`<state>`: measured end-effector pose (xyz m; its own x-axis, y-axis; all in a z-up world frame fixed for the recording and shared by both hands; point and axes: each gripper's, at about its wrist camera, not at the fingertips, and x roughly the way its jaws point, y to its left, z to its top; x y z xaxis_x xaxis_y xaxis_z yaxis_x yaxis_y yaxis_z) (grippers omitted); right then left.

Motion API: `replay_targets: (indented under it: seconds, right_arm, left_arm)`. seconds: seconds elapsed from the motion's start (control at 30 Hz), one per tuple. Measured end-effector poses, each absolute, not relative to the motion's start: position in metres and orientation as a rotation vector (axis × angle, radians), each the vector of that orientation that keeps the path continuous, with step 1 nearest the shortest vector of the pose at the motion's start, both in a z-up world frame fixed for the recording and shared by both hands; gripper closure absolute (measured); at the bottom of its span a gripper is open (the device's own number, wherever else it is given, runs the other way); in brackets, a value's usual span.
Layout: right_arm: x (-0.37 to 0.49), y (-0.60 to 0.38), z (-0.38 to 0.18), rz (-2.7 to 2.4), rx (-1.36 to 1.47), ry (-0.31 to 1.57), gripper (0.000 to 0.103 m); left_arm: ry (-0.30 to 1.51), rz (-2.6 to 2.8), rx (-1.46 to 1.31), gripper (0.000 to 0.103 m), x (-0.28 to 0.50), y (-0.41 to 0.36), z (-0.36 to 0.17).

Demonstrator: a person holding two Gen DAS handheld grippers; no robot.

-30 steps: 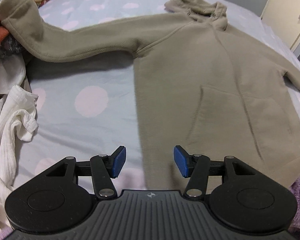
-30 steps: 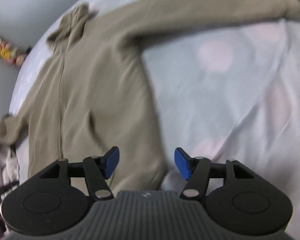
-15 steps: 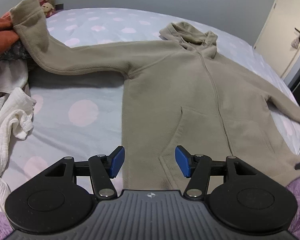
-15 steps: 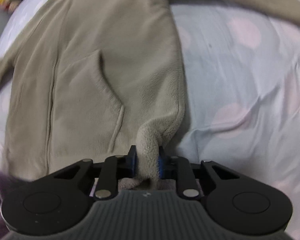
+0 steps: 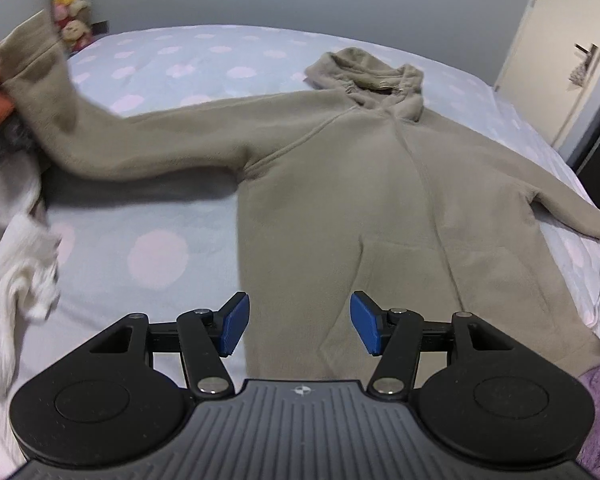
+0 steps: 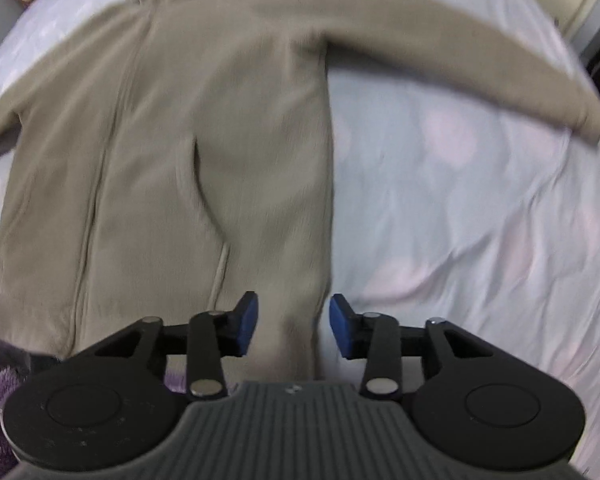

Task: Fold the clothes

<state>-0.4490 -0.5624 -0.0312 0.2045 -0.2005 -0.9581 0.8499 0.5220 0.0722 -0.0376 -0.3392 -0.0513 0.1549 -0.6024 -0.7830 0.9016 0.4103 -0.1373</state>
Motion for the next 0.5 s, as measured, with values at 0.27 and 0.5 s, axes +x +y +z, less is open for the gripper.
replay_targets:
  seconds: [0.27, 0.5]
  right_arm:
    - [-0.413, -0.602, -0.010, -0.811, 0.636, 1.025, 0.054]
    - [-0.363, -0.654, -0.021, -0.744, 0.621, 0.975, 0.052]
  left_arm:
    - [0.825, -1.205, 0.493, 0.049, -0.016, -0.414, -0.032]
    - [0.789, -1.268, 0.505, 0.049, 0.012, -0.502, -0.024]
